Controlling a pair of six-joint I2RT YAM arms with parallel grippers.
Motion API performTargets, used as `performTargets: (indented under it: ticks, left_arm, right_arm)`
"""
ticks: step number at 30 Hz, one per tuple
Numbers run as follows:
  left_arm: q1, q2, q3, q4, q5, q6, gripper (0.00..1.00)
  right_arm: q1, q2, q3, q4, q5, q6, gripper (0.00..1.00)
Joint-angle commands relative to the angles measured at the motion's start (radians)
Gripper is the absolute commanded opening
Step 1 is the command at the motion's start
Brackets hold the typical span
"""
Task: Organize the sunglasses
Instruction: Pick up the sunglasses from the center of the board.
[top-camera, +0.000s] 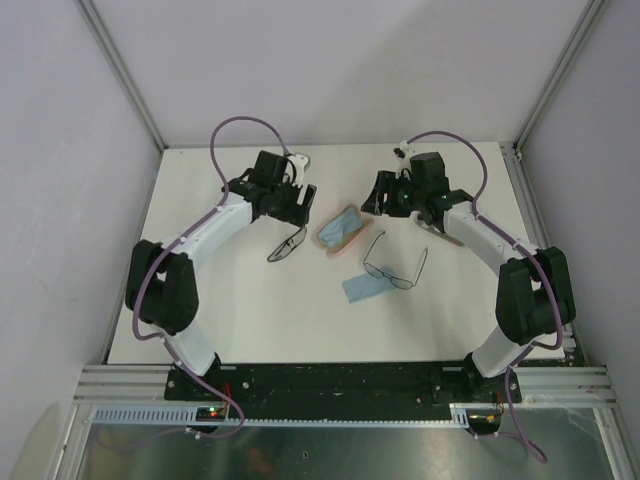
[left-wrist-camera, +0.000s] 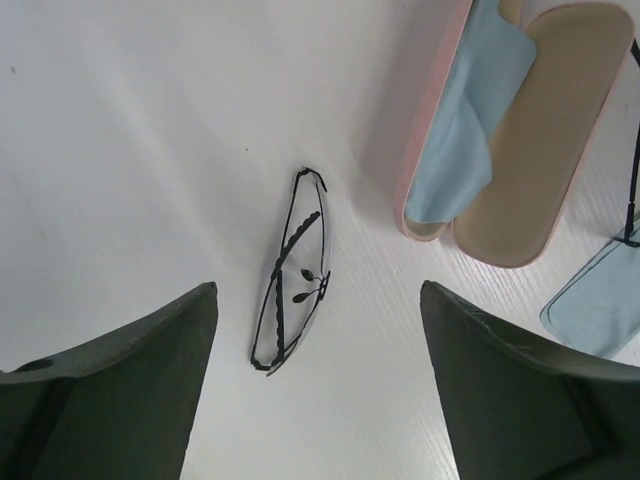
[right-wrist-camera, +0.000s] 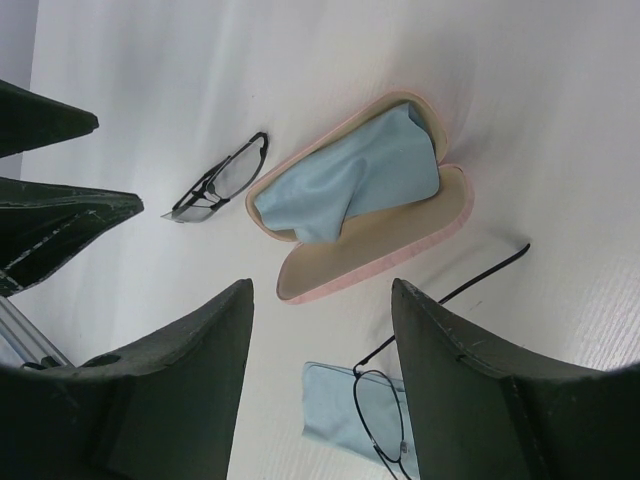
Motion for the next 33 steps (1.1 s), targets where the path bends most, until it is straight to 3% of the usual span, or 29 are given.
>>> performTargets:
  ticks: [1,10,14,19,28,33]
  left_arm:
    - [0.003,0.037,0.011,0.002,-0.03,-0.015,0.88]
    - [0.002,0.157,0.018,0.002,-0.052,-0.012,0.85]
    - [0.002,0.184,0.008,0.003,-0.032,-0.021,0.77]
    - [0.001,0.194,-0.003,0.003,-0.018,-0.023,0.59]
    - [-0.004,0.223,-0.019,0.003,-0.006,-0.042,0.46]
    - [-0.015,0.224,-0.027,0.001,-0.015,-0.043,0.48]
  right_arm:
    - [0.007,-0.011,0.001,0.009,-0.001,-0.01,0.62]
    - [0.007,-0.011,0.001,0.004,0.003,-0.013,0.63]
    - [0.008,-0.006,0.001,0.003,0.004,-0.014,0.62]
    - [0.007,-0.002,0.001,0.004,0.007,-0.012,0.62]
    - [0.006,-0.003,0.0,0.002,0.007,-0.013,0.62]
    - [0.007,-0.005,0.001,0.001,0.008,-0.015,0.62]
